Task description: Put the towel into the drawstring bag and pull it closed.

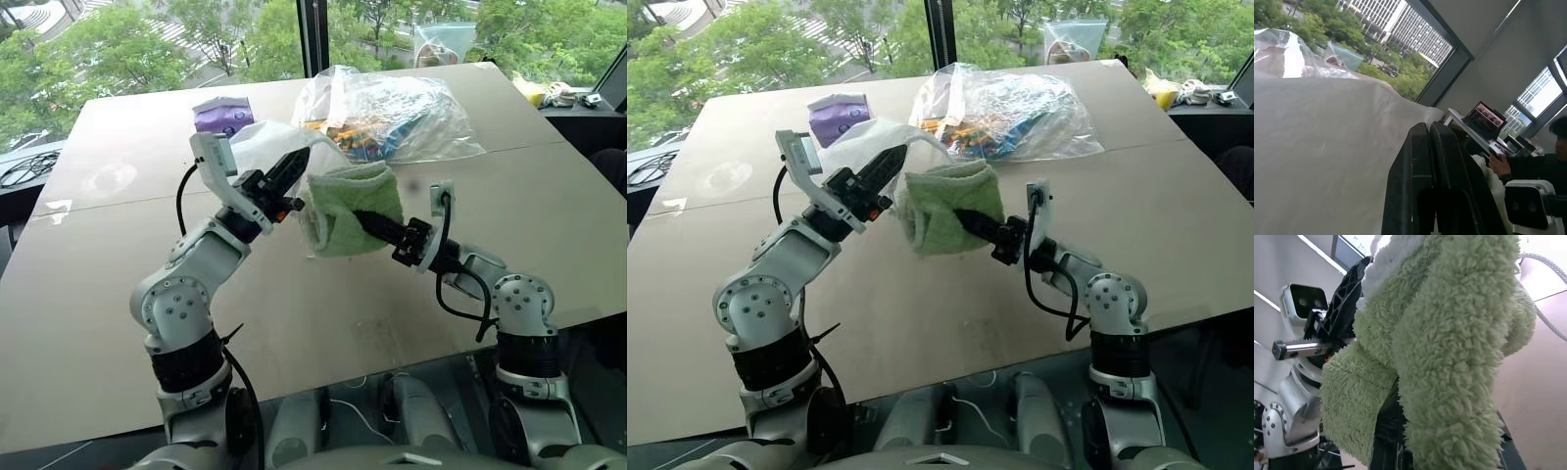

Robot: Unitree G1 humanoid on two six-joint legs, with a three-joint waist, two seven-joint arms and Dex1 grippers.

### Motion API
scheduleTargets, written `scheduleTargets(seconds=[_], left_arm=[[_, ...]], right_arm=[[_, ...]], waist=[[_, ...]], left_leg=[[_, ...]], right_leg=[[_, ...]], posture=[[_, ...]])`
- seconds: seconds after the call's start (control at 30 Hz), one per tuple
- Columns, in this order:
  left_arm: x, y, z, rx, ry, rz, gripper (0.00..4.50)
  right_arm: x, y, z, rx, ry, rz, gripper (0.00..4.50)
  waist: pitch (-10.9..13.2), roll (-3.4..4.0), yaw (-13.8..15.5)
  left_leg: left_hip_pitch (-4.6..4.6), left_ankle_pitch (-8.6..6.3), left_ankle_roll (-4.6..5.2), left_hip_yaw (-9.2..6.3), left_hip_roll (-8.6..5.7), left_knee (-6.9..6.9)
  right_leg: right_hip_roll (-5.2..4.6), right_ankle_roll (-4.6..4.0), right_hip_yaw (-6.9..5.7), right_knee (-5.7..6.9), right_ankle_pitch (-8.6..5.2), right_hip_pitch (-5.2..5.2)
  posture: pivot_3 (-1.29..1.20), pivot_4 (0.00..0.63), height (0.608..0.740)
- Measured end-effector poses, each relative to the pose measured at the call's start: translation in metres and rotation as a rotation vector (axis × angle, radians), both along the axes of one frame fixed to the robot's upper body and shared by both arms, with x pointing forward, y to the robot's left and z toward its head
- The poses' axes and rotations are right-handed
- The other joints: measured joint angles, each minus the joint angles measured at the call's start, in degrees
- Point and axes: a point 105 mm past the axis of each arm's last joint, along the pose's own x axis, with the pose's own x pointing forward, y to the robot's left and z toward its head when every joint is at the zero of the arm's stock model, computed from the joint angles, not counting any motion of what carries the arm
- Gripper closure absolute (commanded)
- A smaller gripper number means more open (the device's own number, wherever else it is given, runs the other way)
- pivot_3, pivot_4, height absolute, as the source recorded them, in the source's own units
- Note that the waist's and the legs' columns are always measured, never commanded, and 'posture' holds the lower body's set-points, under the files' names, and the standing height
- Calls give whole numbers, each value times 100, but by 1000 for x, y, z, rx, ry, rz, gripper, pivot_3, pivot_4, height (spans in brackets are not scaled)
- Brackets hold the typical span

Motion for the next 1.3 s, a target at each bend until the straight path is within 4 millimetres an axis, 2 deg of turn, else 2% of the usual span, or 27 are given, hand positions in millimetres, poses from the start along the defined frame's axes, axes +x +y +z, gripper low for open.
scheduleTargets(seconds=[0.3, 0.53, 0.77, 0.93, 0.97, 1.0, 1.07, 1.17, 1.3], left_arm=[[-6, -16, -6, 47, 24, -84, 4500], [-22, -26, -24, 118, 56, -182, 4500], [-32, -28, -26, 133, 45, -216, 4500], [-38, -34, -22, 132, 22, -246, 4500], [-39, -36, -23, 132, 24, -253, 4500], [-39, -36, -23, 135, 25, -254, 4500], [-38, -35, -21, 130, 22, -255, 4500], [-34, -31, -15, 114, 8, -245, 4500], [-31, -35, -11, 114, -6, -258, 4500]], right_arm=[[-8, 20, -20, -273, -125, 68, 4485], [-3, 27, -1, -309, -238, 81, 4485], [-1, 35, 13, -288, -275, 101, 4485], [19, 40, 33, -1, -113, -18, 4485], [27, 37, 44, 144, -42, -56, 4485], [31, 34, 50, 218, -7, -75, 4485], [42, 17, 61, 381, 85, -132, 4485], [51, -1, 60, 462, 158, -202, 4485], [50, 3, 62, 490, 200, -187, 4485]], waist=[[4, -6, 7], [14, -12, 7], [18, -15, 11], [20, -13, 11], [21, -14, 7], [21, -13, 7], [21, -12, 38], [25, -7, 27], [25, -6, -30]], left_leg=[[-2, 0, -1, 3, -1, -1], [-1, -1, -2, 1, 1, -1], [-3, -1, -2, 2, 0, -1], [-3, 0, -2, 1, 2, -2], [-4, 0, -2, 1, 3, -2], [-3, 0, -2, 0, 3, -2], [-6, 0, -3, -5, 2, -2], [-22, 0, -2, -2, -2, -2], [-28, 0, -1, 2, -2, -10]], right_leg=[[-1, -1, 4, -3, -1, 0], [-2, -2, 2, -3, -1, -1], [-5, -2, 2, -6, -1, -1], [-4, -2, 2, -5, 0, -2], [-3, -2, 1, -5, 0, -2], [-3, -3, 1, -5, 0, -1], [-7, -3, -5, -7, 0, 1], [-10, -2, -4, -30, 1, -3], [0, 19, 6, -44, 14, -5]], posture=[[0, 150, 740], [0, 150, 740], [0, 150, 740], [0, 150, 740], [0, 150, 740], [0, 150, 740], [0, 150, 740], [0, 150, 740], [0, 150, 740]])
